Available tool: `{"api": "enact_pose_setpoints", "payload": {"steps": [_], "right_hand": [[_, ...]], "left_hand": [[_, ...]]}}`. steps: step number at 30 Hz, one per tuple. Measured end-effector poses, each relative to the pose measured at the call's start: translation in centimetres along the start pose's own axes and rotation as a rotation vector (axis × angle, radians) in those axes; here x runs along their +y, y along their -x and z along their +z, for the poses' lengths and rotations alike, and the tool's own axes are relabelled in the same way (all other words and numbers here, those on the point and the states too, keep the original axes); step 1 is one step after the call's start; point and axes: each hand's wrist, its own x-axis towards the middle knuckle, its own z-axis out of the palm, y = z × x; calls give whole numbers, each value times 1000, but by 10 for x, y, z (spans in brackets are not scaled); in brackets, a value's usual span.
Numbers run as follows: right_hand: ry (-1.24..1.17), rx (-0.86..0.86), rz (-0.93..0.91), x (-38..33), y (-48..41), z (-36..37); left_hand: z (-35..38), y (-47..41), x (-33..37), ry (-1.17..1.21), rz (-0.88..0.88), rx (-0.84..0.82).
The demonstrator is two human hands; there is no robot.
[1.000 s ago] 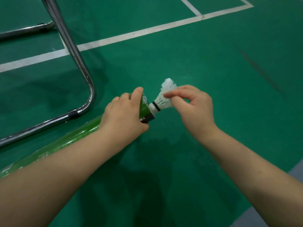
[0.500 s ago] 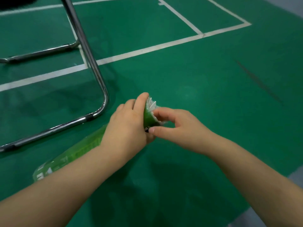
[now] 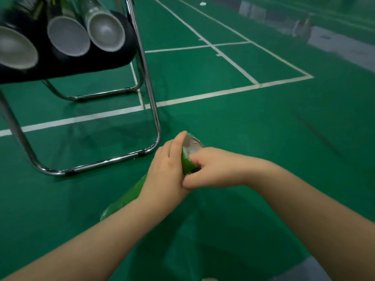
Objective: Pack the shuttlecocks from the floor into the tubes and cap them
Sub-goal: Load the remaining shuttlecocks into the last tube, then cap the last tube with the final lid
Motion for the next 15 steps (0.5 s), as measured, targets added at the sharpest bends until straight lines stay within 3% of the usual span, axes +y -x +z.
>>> {"api": "enact_pose_setpoints", "payload": {"steps": [8, 15], "right_hand": [[284, 132, -136, -79, 15, -18], [379, 230, -367, -152, -3, -16]], "left_hand": [[-73, 13, 14, 213, -84, 158], [-161, 27, -8, 104, -83, 239]]}}
